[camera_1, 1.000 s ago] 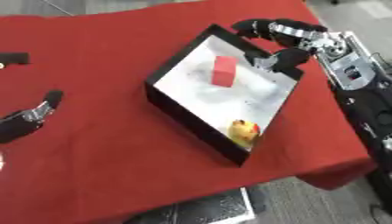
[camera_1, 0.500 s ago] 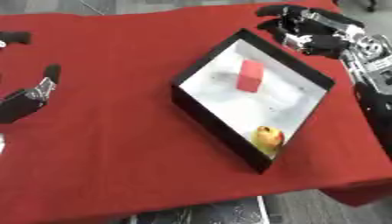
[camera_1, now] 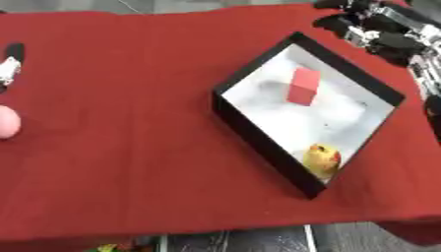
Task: Pick up the objects with one hand, pass them to the other hand, and then place them into the box on the other side of the table.
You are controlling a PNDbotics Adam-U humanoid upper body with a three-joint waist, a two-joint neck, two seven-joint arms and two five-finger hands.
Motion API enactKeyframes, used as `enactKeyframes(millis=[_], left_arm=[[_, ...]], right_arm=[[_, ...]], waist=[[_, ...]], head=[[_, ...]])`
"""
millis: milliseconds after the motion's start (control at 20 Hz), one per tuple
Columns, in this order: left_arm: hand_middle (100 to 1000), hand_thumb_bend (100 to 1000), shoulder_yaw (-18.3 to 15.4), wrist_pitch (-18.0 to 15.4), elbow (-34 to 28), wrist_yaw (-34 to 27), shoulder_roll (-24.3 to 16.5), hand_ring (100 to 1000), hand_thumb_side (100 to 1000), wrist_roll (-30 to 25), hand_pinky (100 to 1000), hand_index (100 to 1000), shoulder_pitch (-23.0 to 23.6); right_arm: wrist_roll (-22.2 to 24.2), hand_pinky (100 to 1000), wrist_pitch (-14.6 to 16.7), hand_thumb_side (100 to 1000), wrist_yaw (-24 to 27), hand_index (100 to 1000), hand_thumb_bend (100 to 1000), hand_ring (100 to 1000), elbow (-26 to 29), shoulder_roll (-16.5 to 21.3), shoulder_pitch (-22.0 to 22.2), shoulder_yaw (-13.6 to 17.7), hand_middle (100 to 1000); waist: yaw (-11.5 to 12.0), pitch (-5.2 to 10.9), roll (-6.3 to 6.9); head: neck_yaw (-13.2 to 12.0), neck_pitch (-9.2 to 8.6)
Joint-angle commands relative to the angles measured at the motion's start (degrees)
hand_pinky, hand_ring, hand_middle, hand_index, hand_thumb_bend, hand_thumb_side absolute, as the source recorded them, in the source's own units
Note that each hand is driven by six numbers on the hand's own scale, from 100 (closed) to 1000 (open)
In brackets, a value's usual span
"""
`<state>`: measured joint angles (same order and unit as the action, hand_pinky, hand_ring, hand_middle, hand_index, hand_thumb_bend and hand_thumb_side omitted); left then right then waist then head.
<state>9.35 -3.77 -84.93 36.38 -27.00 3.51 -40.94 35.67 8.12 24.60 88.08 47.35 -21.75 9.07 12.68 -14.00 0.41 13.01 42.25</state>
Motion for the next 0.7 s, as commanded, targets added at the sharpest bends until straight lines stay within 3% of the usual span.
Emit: enactKeyframes(millis=[50,100,200,550,700], left_arm=[[652,366,-1.1,0.9,-1.3,-2.3,-4.8,807,473,-4.7,928,786,-1.5],[661,415,-1.1,0.9,-1.1,-2.6,-5.7,814,440,-6.7,931,790,-1.6],[666,411,-1.3,1.0,-0.5,-3.3,-7.4,818,402,-11.0,950,791,-1.8],[719,472,-0.5,3.5,3.8,-9.6,-12.8,839,461,-27.7,1000,805,-2.6],[737,473,-0.1,3.2,6.2,-10.6,-14.4,850,444,-34.8,1000,806,-3.6]], right_arm=[[-0.5,1000,-1.2,465,0.8,940,100,900,1.3,2.7,-1.1,0.4,961],[-0.5,1000,-1.5,467,0.9,939,100,899,1.5,2.7,-1.1,0.4,960],[-0.6,1000,-1.8,464,0.9,937,100,899,1.7,2.8,-1.0,0.4,958],[-1.2,1000,-1.9,455,-0.3,929,100,895,1.5,3.2,-1.3,0.3,950],[-1.4,1000,-1.8,452,-0.8,927,100,894,1.3,3.2,-1.4,0.3,947]], waist=[[0.1,2.19,0.7],[0.2,2.17,0.69],[0.2,2.15,0.71],[0.0,2.01,0.8],[-0.3,1.96,0.75]], head=[[-1.3,0.28],[-1.7,0.27],[-2.5,0.21],[-4.6,0.02],[-5.4,-0.16]])
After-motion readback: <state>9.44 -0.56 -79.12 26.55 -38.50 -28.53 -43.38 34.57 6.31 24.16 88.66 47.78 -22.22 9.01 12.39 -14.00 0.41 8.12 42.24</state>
